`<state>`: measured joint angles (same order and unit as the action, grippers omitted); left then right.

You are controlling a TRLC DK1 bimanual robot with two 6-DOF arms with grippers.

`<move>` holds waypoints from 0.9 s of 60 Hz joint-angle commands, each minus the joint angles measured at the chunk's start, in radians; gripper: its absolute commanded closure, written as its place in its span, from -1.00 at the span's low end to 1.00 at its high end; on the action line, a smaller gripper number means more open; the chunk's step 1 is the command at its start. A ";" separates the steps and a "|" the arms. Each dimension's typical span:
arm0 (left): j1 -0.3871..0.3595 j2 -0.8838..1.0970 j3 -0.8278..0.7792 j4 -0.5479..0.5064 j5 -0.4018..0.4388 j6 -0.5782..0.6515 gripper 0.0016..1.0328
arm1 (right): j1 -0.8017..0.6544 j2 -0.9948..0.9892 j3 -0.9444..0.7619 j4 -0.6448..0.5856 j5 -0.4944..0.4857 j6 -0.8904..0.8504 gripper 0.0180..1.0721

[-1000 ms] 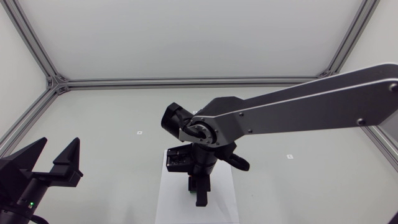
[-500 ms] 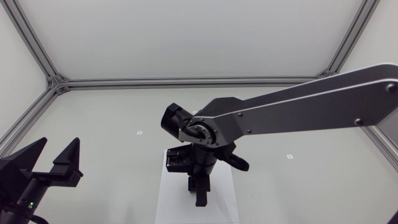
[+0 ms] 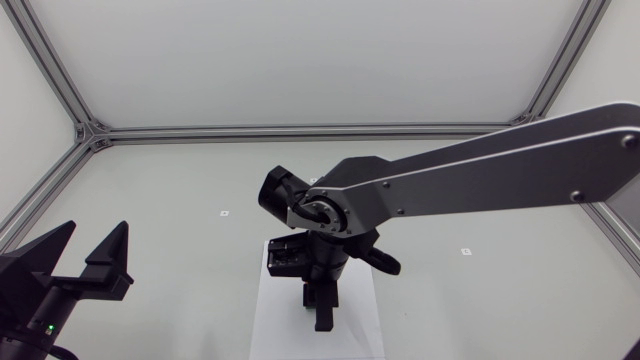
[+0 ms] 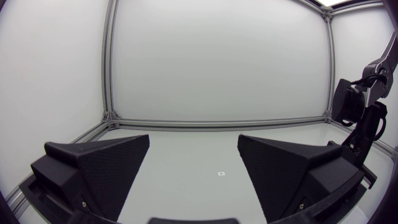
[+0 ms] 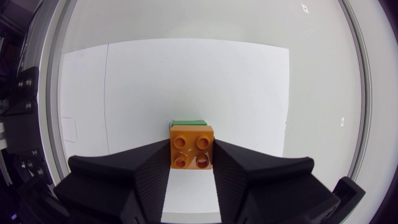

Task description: Pick up the orange 2x2 brick with the right arm and stack it on top of the green 2x2 brick in the center

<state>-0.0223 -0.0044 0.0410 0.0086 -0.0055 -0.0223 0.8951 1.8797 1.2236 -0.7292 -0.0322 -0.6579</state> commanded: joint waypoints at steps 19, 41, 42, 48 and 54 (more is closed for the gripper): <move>0.004 -0.008 -0.041 -0.015 0.004 0.013 -0.92 | 0.022 0.022 -0.052 -0.009 0.012 0.001 0.57; 0.004 -0.008 -0.041 -0.015 0.004 0.013 -0.92 | 0.033 0.044 -0.024 -0.035 0.037 0.014 0.57; 0.002 -0.008 -0.041 -0.013 0.004 0.013 -0.92 | 0.031 0.044 -0.022 -0.036 0.037 0.014 0.57; 0.004 -0.008 -0.041 -0.013 0.004 0.013 -0.92 | 0.028 0.045 -0.021 -0.042 0.040 0.012 0.57; 0.004 -0.008 -0.041 -0.013 0.004 0.013 -0.92 | 0.024 0.047 -0.021 -0.047 0.040 0.011 0.57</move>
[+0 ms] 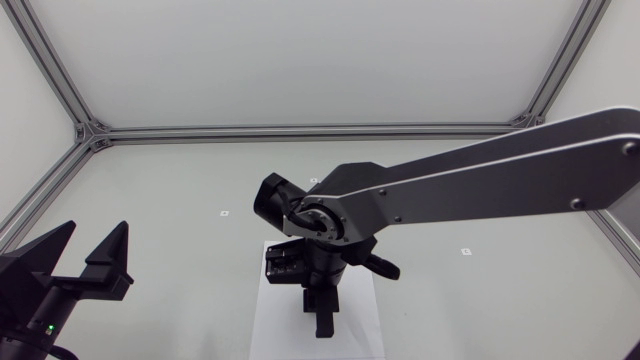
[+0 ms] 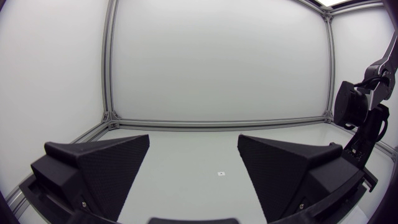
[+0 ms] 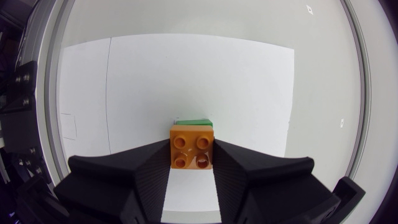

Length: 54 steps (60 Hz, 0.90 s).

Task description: Pick up the orange 2x2 brick with the right arm and stack it on top of the green 2x2 brick in the center

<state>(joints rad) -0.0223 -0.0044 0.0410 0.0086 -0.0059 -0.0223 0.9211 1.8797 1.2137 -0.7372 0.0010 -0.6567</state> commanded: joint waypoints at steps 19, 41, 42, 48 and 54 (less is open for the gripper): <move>0.004 -0.008 -0.041 -0.015 0.004 0.013 -0.92 | -0.005 0.088 0.000 -0.079 0.001 -0.015 0.56; 0.004 -0.008 -0.041 -0.013 0.004 0.013 -0.92 | -0.048 0.113 -0.026 -0.105 -0.065 -0.098 0.56; 0.002 -0.008 -0.041 -0.015 0.004 0.013 -0.92 | -0.050 0.110 -0.032 -0.102 -0.072 -0.101 0.56; 0.004 -0.008 -0.041 -0.015 0.004 0.013 -0.92 | -0.057 0.091 -0.069 -0.071 -0.096 -0.115 0.56; 0.004 -0.008 -0.041 -0.015 0.004 0.013 -0.92 | -0.061 0.073 -0.105 -0.036 -0.104 -0.119 0.56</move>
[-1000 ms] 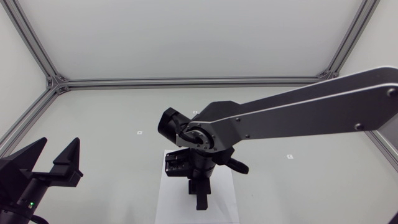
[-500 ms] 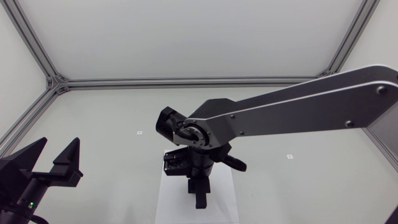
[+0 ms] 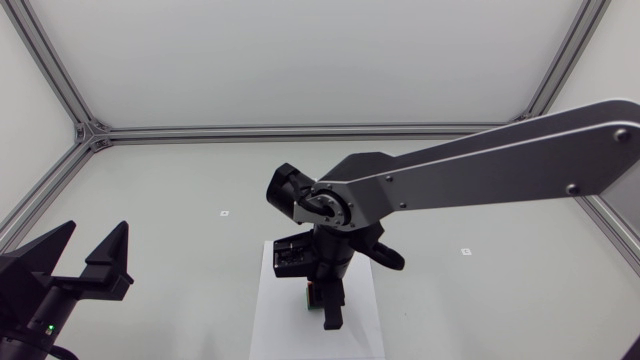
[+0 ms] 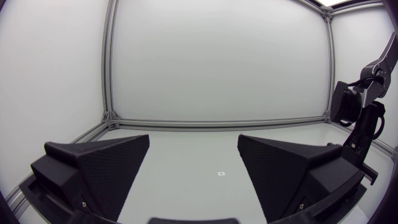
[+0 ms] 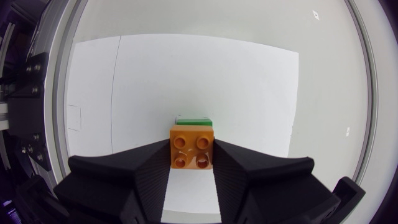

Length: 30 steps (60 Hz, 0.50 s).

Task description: Pick up the orange 2x2 brick with the right arm and stack it on top of the green 2x2 brick in the center

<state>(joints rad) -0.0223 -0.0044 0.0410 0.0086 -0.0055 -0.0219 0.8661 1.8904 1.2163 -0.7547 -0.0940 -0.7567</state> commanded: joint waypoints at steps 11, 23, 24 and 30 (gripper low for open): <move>0.004 -0.008 -0.041 -0.015 0.004 0.013 -0.92 | 0.016 0.039 -0.141 0.043 0.025 0.033 0.56; 0.004 -0.008 -0.041 -0.015 0.006 0.013 -0.92 | 0.040 0.045 -0.118 0.043 0.065 0.057 0.56; 0.002 -0.008 -0.041 -0.013 0.004 0.013 -0.92 | 0.040 0.047 -0.115 0.041 0.068 0.056 0.56; 0.002 -0.008 -0.041 -0.015 0.006 0.013 -0.92 | 0.044 0.059 -0.097 0.020 0.077 0.054 0.56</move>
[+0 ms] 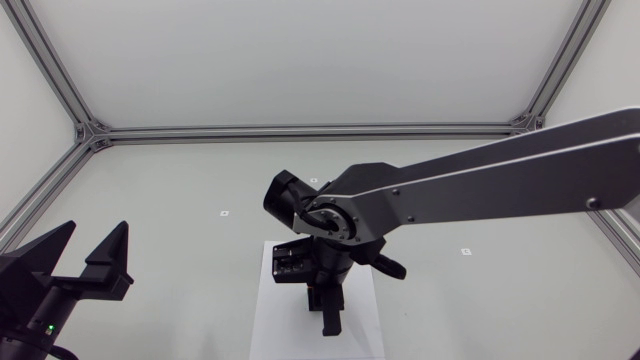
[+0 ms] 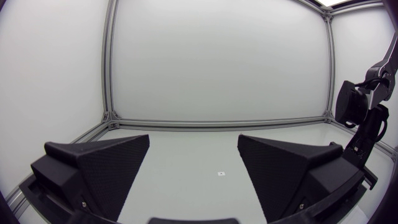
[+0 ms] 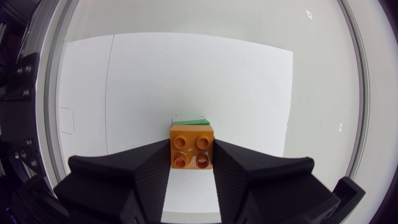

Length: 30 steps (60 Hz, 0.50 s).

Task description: Pick up the orange 2x2 brick with the right arm and stack it on top of the green 2x2 brick in the center

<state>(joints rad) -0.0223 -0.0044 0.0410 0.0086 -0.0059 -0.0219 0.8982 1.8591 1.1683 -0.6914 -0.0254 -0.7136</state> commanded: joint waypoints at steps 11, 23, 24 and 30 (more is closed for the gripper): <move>0.004 -0.008 -0.041 -0.013 0.004 0.013 -0.92 | 0.013 0.107 -0.030 -0.077 0.015 0.002 0.56; 0.004 -0.008 -0.041 -0.015 0.004 0.013 -0.92 | 0.011 0.137 -0.012 -0.123 0.010 -0.026 0.56; 0.004 -0.008 -0.041 -0.015 0.004 0.013 -0.92 | 0.010 0.138 -0.012 -0.125 0.008 -0.027 0.56; 0.002 -0.008 -0.041 -0.015 0.006 0.013 -0.92 | -0.002 0.150 -0.006 -0.138 0.005 -0.032 0.56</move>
<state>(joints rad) -0.0223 -0.0044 0.0410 0.0086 -0.0059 -0.0223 0.9020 1.9038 1.2320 -0.7708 -0.0185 -0.7300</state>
